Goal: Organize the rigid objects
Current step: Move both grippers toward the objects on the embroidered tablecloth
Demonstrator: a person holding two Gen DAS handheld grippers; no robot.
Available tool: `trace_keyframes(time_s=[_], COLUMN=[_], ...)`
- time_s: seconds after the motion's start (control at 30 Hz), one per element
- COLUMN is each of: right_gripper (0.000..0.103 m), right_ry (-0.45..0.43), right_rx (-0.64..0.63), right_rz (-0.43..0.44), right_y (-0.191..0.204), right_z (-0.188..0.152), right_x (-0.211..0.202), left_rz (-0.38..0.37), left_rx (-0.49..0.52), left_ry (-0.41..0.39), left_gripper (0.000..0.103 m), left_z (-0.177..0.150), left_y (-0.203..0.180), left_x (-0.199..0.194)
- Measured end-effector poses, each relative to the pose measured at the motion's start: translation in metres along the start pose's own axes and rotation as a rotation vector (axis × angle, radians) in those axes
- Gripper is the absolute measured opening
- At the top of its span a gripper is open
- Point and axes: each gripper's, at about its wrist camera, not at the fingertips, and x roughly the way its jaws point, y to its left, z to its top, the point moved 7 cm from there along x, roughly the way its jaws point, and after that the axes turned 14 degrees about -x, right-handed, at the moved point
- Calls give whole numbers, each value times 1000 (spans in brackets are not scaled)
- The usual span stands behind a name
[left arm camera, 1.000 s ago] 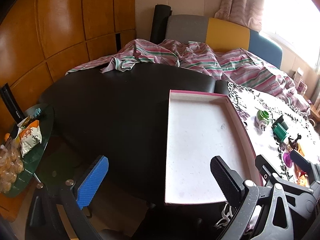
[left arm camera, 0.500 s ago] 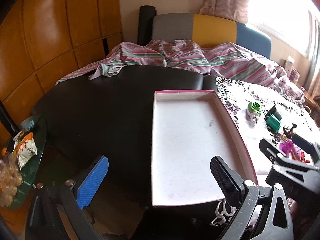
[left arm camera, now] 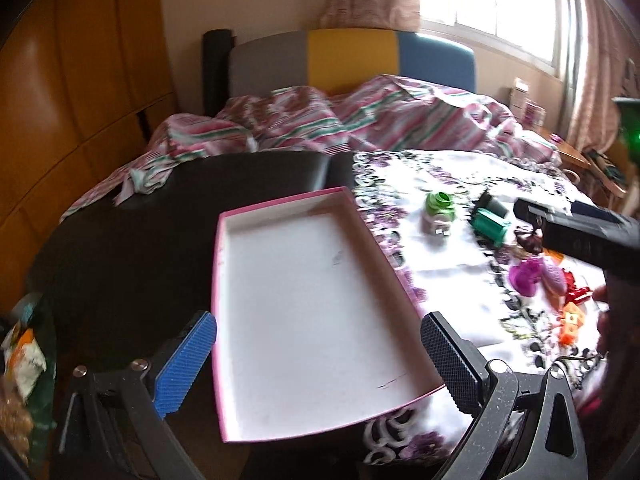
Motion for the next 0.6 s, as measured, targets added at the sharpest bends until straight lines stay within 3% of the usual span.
trace_keyframes(time_s=[0.3, 0.43, 0.6], right_gripper=[103, 103, 103], right_ry=[18, 67, 62], right_rx=[92, 239, 346], right_rz=[-76, -54, -60], right_y=[-87, -115, -137], right_z=[-18, -40, -46], right_x=[35, 48, 45], left_rz=[-91, -134, -195], left_rx=[155, 222, 279], left_ry=[-7, 1, 36], left_gripper=[103, 103, 103], left_z=[10, 11, 10], left_y=[-69, -100, -139], left_x=[9, 17, 32])
